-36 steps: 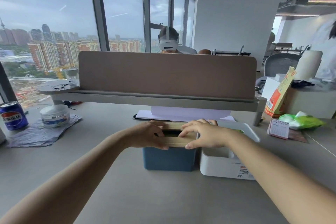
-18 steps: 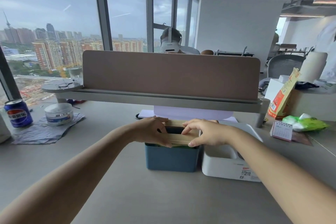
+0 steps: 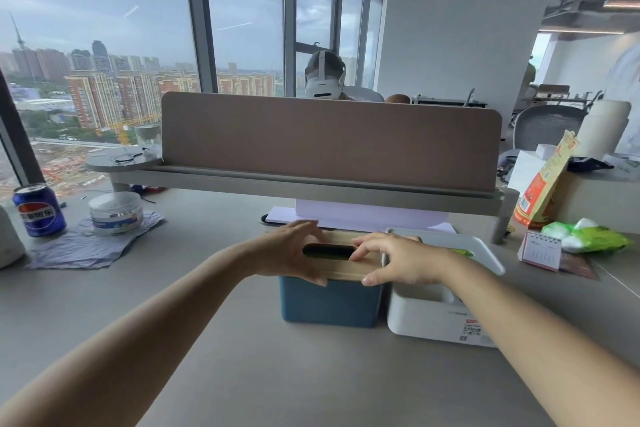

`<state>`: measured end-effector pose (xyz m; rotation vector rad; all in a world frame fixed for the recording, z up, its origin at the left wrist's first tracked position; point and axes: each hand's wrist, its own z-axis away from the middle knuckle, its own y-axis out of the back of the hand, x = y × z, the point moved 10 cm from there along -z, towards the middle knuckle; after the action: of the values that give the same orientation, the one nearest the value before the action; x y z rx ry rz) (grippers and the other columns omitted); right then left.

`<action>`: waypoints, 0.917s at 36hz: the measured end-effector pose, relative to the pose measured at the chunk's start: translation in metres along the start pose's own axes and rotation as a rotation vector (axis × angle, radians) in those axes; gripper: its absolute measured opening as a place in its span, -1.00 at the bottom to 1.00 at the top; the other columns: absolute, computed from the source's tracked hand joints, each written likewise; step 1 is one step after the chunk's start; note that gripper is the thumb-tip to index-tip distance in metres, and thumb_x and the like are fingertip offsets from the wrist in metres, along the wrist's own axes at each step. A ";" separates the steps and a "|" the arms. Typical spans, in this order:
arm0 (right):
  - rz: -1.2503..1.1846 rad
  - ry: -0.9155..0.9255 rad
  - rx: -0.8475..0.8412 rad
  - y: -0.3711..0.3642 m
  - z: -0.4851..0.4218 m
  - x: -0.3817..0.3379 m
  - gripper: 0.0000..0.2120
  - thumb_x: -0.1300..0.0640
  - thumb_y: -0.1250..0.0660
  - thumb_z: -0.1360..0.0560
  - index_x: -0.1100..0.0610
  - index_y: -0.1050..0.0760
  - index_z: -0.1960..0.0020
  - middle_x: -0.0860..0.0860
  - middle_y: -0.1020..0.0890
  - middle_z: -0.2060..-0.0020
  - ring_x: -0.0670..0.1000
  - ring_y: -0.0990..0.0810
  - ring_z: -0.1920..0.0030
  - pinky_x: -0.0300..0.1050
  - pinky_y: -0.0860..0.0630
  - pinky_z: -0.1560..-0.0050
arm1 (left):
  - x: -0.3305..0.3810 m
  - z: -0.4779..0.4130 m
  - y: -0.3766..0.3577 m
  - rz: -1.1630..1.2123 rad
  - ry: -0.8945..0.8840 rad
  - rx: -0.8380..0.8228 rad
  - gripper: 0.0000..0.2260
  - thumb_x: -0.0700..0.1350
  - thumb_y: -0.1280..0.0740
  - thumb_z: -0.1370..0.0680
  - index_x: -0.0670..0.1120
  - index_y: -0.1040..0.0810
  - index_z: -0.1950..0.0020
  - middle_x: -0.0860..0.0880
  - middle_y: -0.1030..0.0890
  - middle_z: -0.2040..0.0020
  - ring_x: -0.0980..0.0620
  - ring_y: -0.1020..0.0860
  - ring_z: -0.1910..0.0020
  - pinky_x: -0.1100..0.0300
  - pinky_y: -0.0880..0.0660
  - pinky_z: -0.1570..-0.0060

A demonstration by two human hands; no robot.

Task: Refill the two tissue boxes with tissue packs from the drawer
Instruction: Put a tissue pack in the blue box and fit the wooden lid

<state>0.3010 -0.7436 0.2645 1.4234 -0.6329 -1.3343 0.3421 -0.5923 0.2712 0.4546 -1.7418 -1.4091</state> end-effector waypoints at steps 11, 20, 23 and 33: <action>-0.029 -0.153 -0.008 0.008 -0.002 0.010 0.10 -0.55 -0.38 -0.05 -0.31 -0.05 -0.49 -0.21 -0.18 -0.52 0.05 -0.08 -0.52 0.10 -0.12 -0.49 | -0.043 0.008 0.002 0.012 0.159 -0.068 0.06 0.44 -0.45 -0.12 0.19 -0.12 -0.53 0.15 -0.22 -0.51 0.06 -0.18 -0.48 0.09 -0.21 -0.42; 0.205 -0.179 -0.074 0.011 -0.001 -0.007 -0.05 -0.39 -0.36 -0.33 -0.18 0.03 -0.55 -0.20 -0.09 -0.55 0.13 0.02 -0.52 -0.03 0.05 -0.44 | -0.044 0.005 0.000 -0.130 0.158 -0.126 0.04 0.54 -0.33 -0.14 0.28 -0.01 -0.54 0.23 -0.06 -0.57 0.07 -0.04 -0.55 0.01 -0.08 -0.48; 0.219 -0.192 -0.098 0.010 -0.003 -0.005 -0.04 -0.40 -0.36 -0.32 -0.18 0.05 -0.55 -0.20 -0.09 -0.55 0.13 0.03 -0.52 0.00 0.06 -0.44 | -0.043 0.007 -0.004 -0.102 0.161 -0.158 0.02 0.49 -0.36 -0.22 0.26 0.05 -0.55 0.25 0.01 -0.57 0.11 0.00 -0.55 -0.01 -0.05 -0.50; 0.187 -0.135 -0.091 -0.002 -0.010 0.001 -0.11 -0.37 -0.23 -0.44 -0.14 0.18 -0.56 -0.16 0.18 -0.55 -0.03 0.20 -0.55 0.22 0.51 -0.40 | -0.045 0.003 -0.015 -0.017 0.191 -0.199 0.09 0.50 -0.36 -0.22 0.24 0.21 -0.54 0.33 0.20 -0.53 0.19 0.16 -0.55 0.00 0.06 -0.53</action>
<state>0.3096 -0.7407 0.2604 1.1784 -0.7657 -1.3008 0.3633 -0.5631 0.2401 0.4797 -1.4328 -1.4828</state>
